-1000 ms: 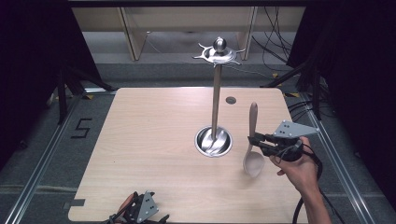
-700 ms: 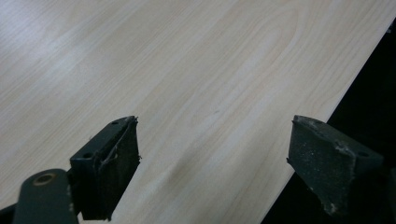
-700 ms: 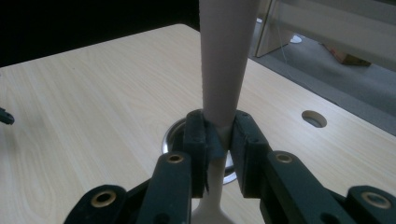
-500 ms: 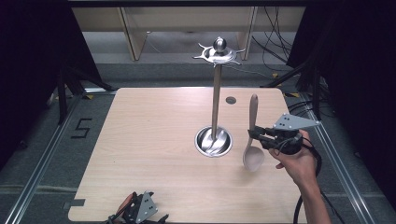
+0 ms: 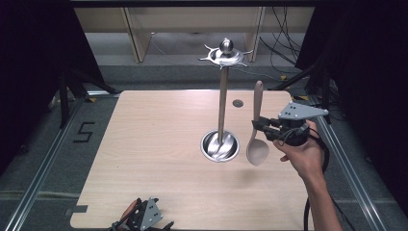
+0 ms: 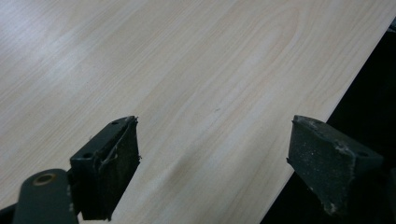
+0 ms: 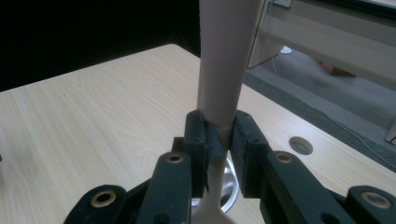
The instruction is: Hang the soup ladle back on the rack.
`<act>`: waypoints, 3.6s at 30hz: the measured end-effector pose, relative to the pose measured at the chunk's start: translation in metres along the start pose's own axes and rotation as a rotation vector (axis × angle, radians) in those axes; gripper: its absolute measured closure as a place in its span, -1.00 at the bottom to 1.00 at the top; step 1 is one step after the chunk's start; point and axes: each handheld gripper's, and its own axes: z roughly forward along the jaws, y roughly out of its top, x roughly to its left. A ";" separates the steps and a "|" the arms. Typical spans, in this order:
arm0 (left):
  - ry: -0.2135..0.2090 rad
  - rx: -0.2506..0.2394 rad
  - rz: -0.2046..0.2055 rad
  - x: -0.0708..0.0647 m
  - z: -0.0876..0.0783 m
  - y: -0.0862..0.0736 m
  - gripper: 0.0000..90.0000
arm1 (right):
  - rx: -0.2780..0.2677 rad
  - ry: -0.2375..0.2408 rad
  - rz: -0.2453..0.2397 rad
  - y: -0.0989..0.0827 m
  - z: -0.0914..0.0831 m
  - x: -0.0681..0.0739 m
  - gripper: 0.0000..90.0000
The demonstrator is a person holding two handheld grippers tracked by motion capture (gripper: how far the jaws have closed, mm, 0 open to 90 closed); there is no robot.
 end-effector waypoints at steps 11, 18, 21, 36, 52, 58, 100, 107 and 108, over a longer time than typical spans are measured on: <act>0.000 0.004 0.005 0.001 0.000 0.000 -0.65 | 0.013 -0.005 0.001 0.016 0.003 -0.007 0.73; -0.002 0.006 0.008 0.001 0.000 0.000 -0.65 | 0.026 -0.009 0.007 0.027 0.006 -0.007 0.73; -0.009 0.004 0.002 0.000 0.000 0.000 -0.65 | 0.026 -0.024 -0.006 0.033 0.008 -0.008 0.73; -0.001 0.009 0.010 0.000 -0.001 0.000 -0.65 | 0.051 -0.033 -0.005 0.041 0.015 -0.008 0.73; -0.010 0.006 0.004 0.000 -0.001 0.000 -0.65 | 0.079 -0.016 0.009 0.042 0.028 -0.008 0.73; -0.005 0.008 0.007 0.000 -0.001 0.000 -0.65 | 0.061 -0.008 0.013 0.042 0.030 -0.009 0.72; 0.001 0.005 0.005 0.000 0.000 0.000 -0.65 | -0.025 -0.009 0.026 0.010 -0.008 0.000 0.17; 0.004 0.005 0.007 0.000 -0.001 0.000 -0.65 | -0.012 -0.011 0.054 -0.004 -0.009 0.007 0.07; 0.003 0.005 0.007 0.000 -0.001 0.000 -0.65 | -0.007 -0.011 0.045 -0.006 -0.009 0.006 0.06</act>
